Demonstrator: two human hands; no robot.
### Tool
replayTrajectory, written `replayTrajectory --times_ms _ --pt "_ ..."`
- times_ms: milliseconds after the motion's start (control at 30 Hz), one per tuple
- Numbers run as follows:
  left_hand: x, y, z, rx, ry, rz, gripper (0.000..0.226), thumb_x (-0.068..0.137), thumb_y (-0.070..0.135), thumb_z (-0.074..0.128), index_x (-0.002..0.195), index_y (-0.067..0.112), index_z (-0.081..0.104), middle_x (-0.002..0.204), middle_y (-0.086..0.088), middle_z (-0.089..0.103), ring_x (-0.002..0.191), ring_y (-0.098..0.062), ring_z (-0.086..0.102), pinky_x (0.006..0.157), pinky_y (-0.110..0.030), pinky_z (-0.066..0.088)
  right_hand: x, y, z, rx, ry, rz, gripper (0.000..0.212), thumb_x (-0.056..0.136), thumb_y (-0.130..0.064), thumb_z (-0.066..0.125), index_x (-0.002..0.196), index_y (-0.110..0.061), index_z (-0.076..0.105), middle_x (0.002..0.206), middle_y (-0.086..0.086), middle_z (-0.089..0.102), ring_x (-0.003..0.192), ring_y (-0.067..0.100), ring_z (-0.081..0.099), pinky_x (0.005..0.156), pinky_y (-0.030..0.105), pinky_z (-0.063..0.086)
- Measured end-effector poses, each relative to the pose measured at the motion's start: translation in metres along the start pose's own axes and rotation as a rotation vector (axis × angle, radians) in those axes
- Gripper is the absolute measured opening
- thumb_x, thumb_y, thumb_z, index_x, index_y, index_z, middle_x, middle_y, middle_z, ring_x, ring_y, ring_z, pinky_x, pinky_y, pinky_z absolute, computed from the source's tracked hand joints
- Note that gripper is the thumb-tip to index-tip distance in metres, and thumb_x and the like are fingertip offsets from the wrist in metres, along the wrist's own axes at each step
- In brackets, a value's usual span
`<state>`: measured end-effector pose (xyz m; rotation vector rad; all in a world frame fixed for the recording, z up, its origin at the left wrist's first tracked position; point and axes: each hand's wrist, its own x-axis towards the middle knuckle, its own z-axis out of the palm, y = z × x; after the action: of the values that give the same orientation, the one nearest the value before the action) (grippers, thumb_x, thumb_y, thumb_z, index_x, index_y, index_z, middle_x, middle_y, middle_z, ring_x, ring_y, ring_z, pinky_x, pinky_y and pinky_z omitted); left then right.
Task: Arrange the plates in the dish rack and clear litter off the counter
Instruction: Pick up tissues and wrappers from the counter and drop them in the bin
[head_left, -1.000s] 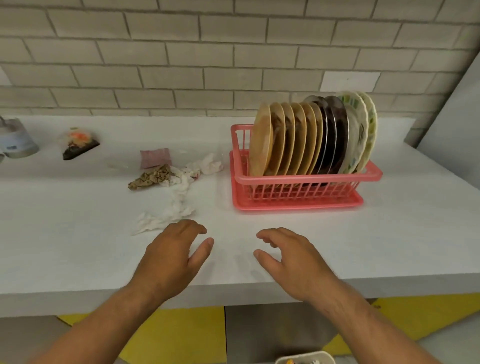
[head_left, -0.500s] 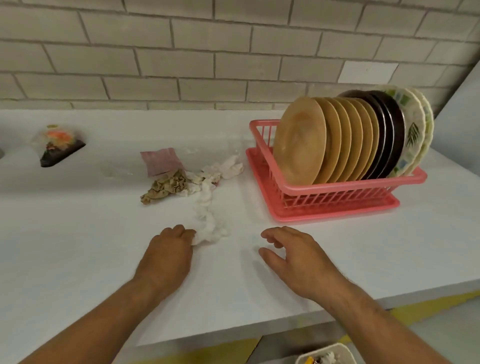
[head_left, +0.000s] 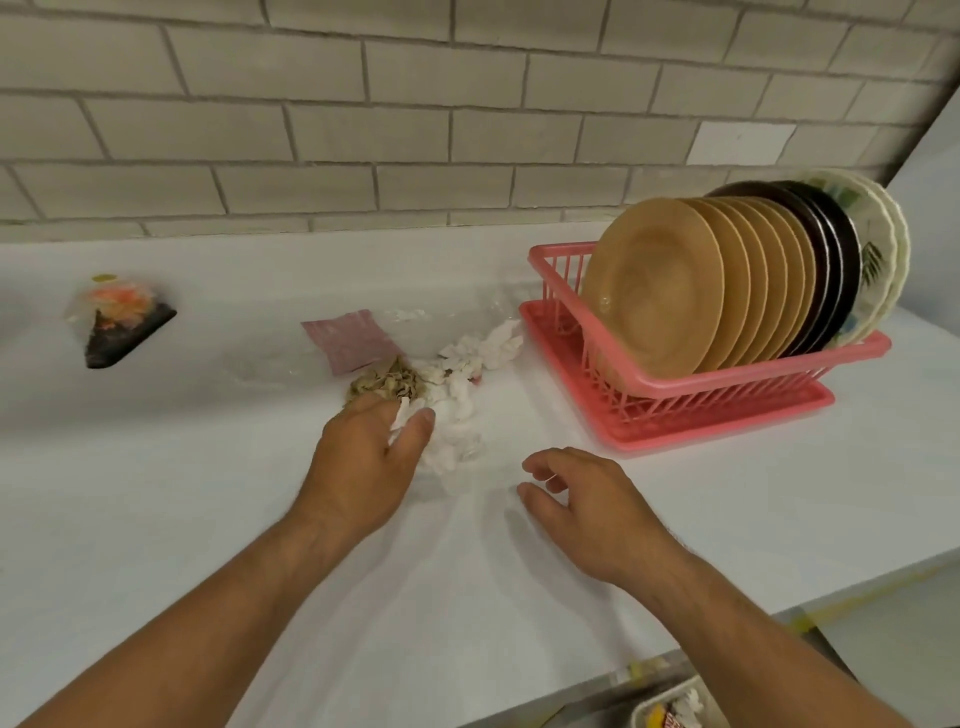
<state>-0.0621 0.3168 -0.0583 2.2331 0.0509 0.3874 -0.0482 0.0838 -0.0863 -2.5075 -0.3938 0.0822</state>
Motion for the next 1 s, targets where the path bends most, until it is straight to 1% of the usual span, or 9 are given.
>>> replayTrajectory --times_ms 133,233,367,467,567,667,733,867,1000 --pt "0.004 -0.014 -0.010 0.038 -0.085 -0.078 0.012 0.094 0.035 0.051 0.099 0.024 0.052 0.086 0.002 0.066 0.072 -0.015 0.066 0.068 -0.039 0.055 0.014 -0.008 0.011 -0.036 -0.021 0.017 0.031 0.093 -0.043 0.052 0.120 -0.031 0.058 0.114 -0.014 0.059 0.099 0.004 0.054 0.087 0.024 0.045" --pt "0.003 -0.021 -0.013 -0.042 -0.159 -0.098 0.026 0.099 0.021 0.044 0.116 0.038 0.051 0.088 0.004 0.066 0.068 -0.012 0.065 0.057 -0.022 0.051 0.027 -0.016 0.020 -0.052 -0.024 0.023 0.034 0.093 -0.042 0.051 0.124 -0.029 0.056 0.123 -0.011 0.056 0.105 0.008 0.054 0.090 0.027 0.046" --pt "0.000 -0.020 -0.015 -0.159 -0.107 -0.149 0.016 0.097 0.035 0.046 0.091 0.030 0.060 0.071 -0.003 0.060 0.056 -0.015 0.063 0.045 -0.013 0.043 0.049 -0.032 0.030 -0.125 0.008 -0.024 0.047 0.091 -0.049 0.050 0.134 -0.031 0.046 0.128 -0.008 0.050 0.113 0.015 0.050 0.091 0.030 0.044" --pt "0.000 -0.021 -0.017 -0.038 -0.080 -0.131 0.033 0.080 0.054 0.065 0.076 0.023 0.052 0.075 0.002 0.058 0.055 -0.014 0.060 0.047 -0.020 0.044 0.064 -0.044 0.039 -0.260 -0.047 -0.020 0.047 0.093 -0.048 0.047 0.136 -0.028 0.044 0.122 -0.002 0.051 0.113 0.022 0.048 0.092 0.036 0.044" --pt "0.001 -0.022 -0.019 0.065 -0.077 -0.098 0.039 0.077 0.048 0.072 0.069 0.016 0.050 0.075 0.003 0.052 0.060 -0.016 0.052 0.055 -0.031 0.048 0.067 -0.048 0.044 -0.408 -0.077 -0.054 0.026 0.097 -0.036 0.043 0.108 -0.019 0.058 0.107 0.002 0.053 0.102 0.024 0.051 0.084 0.037 0.043" --pt "0.003 -0.027 -0.021 0.060 -0.043 -0.121 0.052 0.079 0.056 0.063 0.062 0.009 0.049 0.058 0.005 0.049 0.049 -0.010 0.042 0.046 -0.019 0.035 0.058 -0.044 0.042 -0.282 -0.048 -0.100 0.015 0.095 -0.031 0.046 0.084 -0.020 0.047 0.095 -0.003 0.046 0.087 0.017 0.045 0.073 0.029 0.041" --pt "0.004 -0.028 -0.022 0.034 -0.037 -0.158 0.055 0.081 0.060 0.058 0.063 0.008 0.054 0.056 0.000 0.057 0.050 -0.012 0.051 0.048 -0.022 0.040 0.052 -0.040 0.037 -0.210 -0.047 -0.098 0.014 0.092 -0.022 0.047 0.079 -0.020 0.041 0.090 -0.005 0.045 0.077 0.014 0.043 0.066 0.027 0.040" --pt "0.004 -0.027 -0.015 0.022 -0.024 -0.155 0.059 0.089 0.057 0.046 0.073 0.002 0.061 0.073 -0.013 0.065 0.070 -0.025 0.060 0.066 -0.037 0.049 0.047 -0.032 0.031 -0.114 -0.026 0.007 0.018 0.087 -0.006 0.037 0.088 -0.023 0.044 0.083 -0.006 0.052 0.071 0.012 0.045 0.057 0.026 0.038" --pt "0.002 -0.024 -0.012 -0.022 -0.037 -0.194 0.066 0.091 0.060 0.032 0.068 0.004 0.060 0.070 -0.007 0.063 0.063 -0.017 0.056 0.060 -0.030 0.045 0.047 -0.029 0.029 -0.138 -0.011 0.005 0.040 0.087 -0.005 0.036 0.117 -0.025 0.052 0.105 -0.001 0.055 0.095 0.019 0.051 0.077 0.030 0.043"
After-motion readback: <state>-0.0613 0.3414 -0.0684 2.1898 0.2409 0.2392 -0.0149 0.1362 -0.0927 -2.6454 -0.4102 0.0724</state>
